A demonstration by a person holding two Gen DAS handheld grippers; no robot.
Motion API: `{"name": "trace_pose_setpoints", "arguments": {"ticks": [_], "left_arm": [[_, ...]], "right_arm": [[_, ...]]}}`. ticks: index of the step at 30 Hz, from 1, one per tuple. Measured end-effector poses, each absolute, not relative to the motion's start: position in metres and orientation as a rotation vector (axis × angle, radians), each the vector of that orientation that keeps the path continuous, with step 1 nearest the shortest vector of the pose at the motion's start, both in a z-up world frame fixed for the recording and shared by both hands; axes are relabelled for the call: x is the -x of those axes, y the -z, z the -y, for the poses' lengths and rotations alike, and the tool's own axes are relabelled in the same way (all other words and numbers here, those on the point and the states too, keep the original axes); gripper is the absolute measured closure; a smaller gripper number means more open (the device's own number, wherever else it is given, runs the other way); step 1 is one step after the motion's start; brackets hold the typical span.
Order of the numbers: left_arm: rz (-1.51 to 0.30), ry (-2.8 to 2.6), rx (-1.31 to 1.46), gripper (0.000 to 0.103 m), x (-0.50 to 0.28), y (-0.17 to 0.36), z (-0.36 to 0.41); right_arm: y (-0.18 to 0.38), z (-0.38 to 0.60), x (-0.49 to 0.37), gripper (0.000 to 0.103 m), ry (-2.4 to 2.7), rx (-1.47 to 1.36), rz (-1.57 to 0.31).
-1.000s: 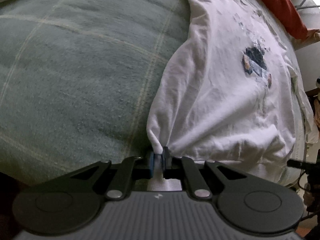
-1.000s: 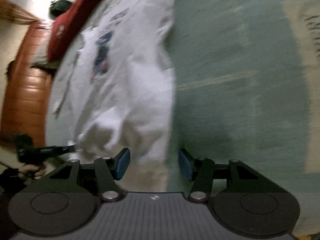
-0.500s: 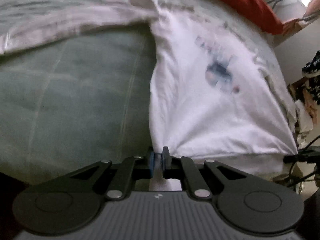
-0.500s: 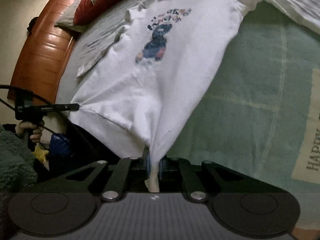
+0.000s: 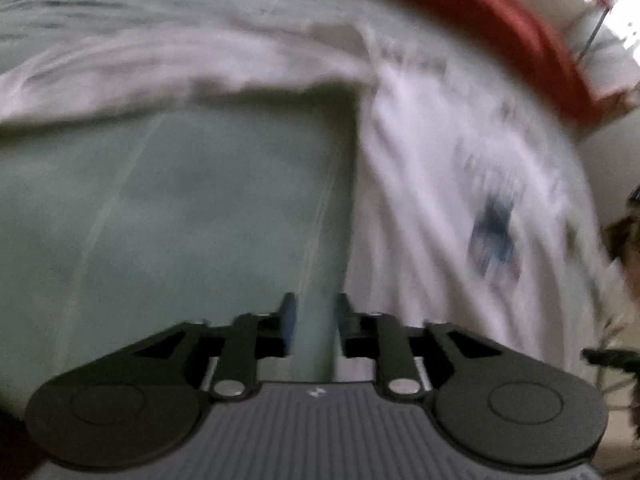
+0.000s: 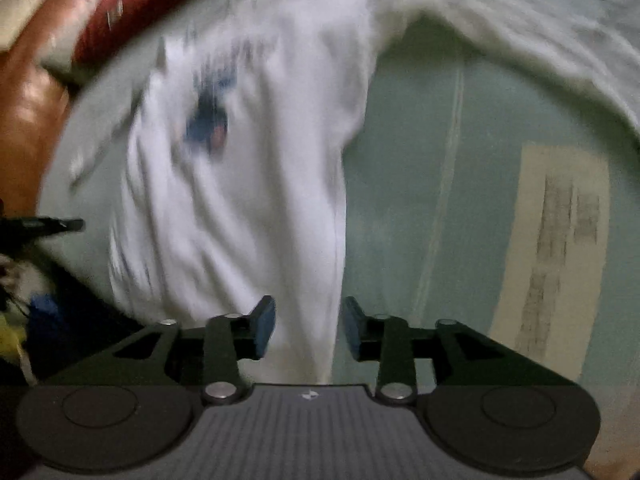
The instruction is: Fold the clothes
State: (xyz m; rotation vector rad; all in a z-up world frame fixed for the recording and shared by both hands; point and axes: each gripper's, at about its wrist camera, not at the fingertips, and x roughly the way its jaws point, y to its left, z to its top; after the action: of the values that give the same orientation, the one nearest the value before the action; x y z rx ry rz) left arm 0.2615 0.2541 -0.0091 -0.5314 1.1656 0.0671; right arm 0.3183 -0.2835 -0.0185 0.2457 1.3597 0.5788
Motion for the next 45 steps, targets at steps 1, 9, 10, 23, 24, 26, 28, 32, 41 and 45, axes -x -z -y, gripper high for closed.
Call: {"name": "trace_pose_setpoints", "arguments": {"ticks": [1,9,10,23,24,26,28,32,41,45], "left_arm": [[-1.127,-0.053,0.554,0.077,-0.279,0.014,-0.256],[-1.026,-0.030,0.685,0.070,-0.356,0.070,-0.274],[-1.013,-0.026,0.698,0.066,-0.360,0.071,-0.274],[-0.984,-0.066,0.544,0.095,-0.418,0.068,-0.256],[-0.998,-0.059,0.563,0.095,-0.417,0.070,-0.256],[-1.026,-0.033,0.587,0.093,-0.407,0.073,-0.254],[-1.043,-0.012,0.557,0.084,-0.386,0.068,-0.245],[-1.086,-0.002,0.503,0.064,-0.325,0.057,-0.226],[-1.188,0.030,0.666,0.057,-0.222,0.079,-0.205],[-1.243,0.049,0.725,0.057,-0.197,0.087,-0.198]], "right_arm": [[0.020,0.284,-0.333,0.058,-0.577,-0.269,-1.321],[0.078,0.307,-0.446,0.047,-0.476,-0.567,-1.130],[0.085,0.313,-0.454,0.046,-0.452,-0.615,-1.116],[0.076,0.309,-0.522,0.096,-0.318,-0.507,-0.984],[0.077,0.308,-0.523,0.092,-0.320,-0.487,-1.001],[0.078,0.306,-0.521,0.088,-0.327,-0.449,-1.032],[0.075,0.305,-0.501,0.073,-0.347,-0.432,-1.052],[0.058,0.311,-0.436,0.059,-0.386,-0.432,-1.093],[0.077,0.327,-0.300,0.047,-0.454,-0.499,-1.350],[0.089,0.335,-0.271,0.044,-0.477,-0.630,-1.401]]}}
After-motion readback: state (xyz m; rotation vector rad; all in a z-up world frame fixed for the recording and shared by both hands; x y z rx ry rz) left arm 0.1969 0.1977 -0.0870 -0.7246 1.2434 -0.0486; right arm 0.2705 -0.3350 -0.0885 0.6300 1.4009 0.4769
